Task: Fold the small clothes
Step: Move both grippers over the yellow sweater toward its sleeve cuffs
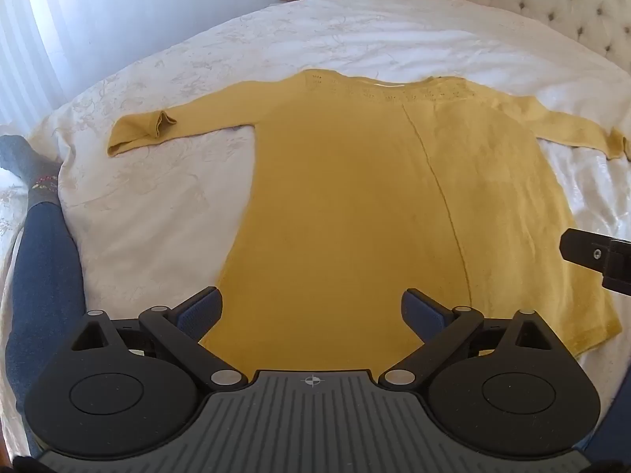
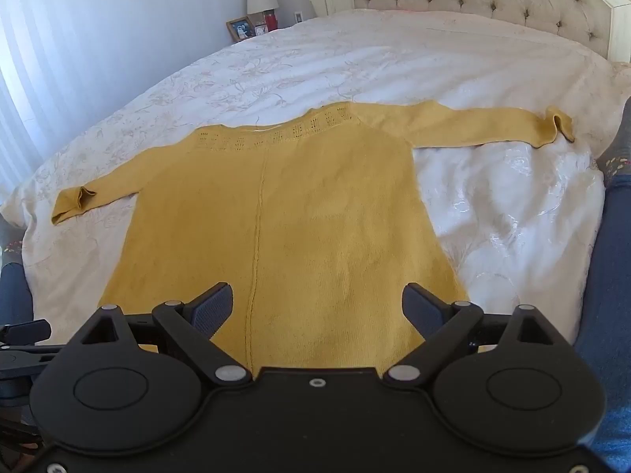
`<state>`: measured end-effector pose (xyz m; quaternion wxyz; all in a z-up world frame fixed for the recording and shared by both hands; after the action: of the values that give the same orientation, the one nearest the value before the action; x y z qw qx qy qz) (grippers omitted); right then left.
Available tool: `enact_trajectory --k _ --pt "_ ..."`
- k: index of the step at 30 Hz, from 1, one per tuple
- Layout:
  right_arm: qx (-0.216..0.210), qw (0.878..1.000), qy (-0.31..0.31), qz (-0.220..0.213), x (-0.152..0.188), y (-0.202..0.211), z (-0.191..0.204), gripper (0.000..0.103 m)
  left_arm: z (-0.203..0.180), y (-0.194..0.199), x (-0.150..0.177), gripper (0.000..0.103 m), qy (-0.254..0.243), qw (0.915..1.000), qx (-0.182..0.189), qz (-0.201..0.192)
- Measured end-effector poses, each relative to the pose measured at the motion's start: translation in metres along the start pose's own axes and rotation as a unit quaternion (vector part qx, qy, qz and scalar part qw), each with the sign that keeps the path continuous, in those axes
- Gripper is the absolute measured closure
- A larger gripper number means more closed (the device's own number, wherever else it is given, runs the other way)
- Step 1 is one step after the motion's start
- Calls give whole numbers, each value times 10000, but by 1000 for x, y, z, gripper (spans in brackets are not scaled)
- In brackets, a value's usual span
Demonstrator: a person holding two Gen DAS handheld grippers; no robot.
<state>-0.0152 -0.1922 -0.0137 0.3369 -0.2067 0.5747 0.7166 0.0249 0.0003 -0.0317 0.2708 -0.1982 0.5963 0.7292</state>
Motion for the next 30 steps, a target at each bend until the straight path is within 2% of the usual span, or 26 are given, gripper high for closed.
enact_trajectory --k 5,7,8,30 --pt "1 9999 53 96 1 -1 1 10 4 -7 0 4 50 9999 39 140" --pt "116 9998 153 97 3 -5 6 10 -5 -1 2 4 -97 9998 -124 77" --pt "110 9998 143 111 3 -6 6 10 -1 -5 1 4 -57 9999 -31 140" --pt "174 9988 416 194 5 -10 8 10 -9 -8 0 4 -138 9998 22 114"
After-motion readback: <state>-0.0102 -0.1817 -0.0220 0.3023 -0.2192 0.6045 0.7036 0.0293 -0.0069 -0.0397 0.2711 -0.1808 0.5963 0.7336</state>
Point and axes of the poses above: each gripper's, at about its wrist camera, not at the fingertips, and y roughly against the way its jaws point, z to its left, x to its underside, the point moved 4 cm from there along -y, roughly the way its jaws point, and after that the axes turned 8 degrees about -x, right-handed, at the moved point
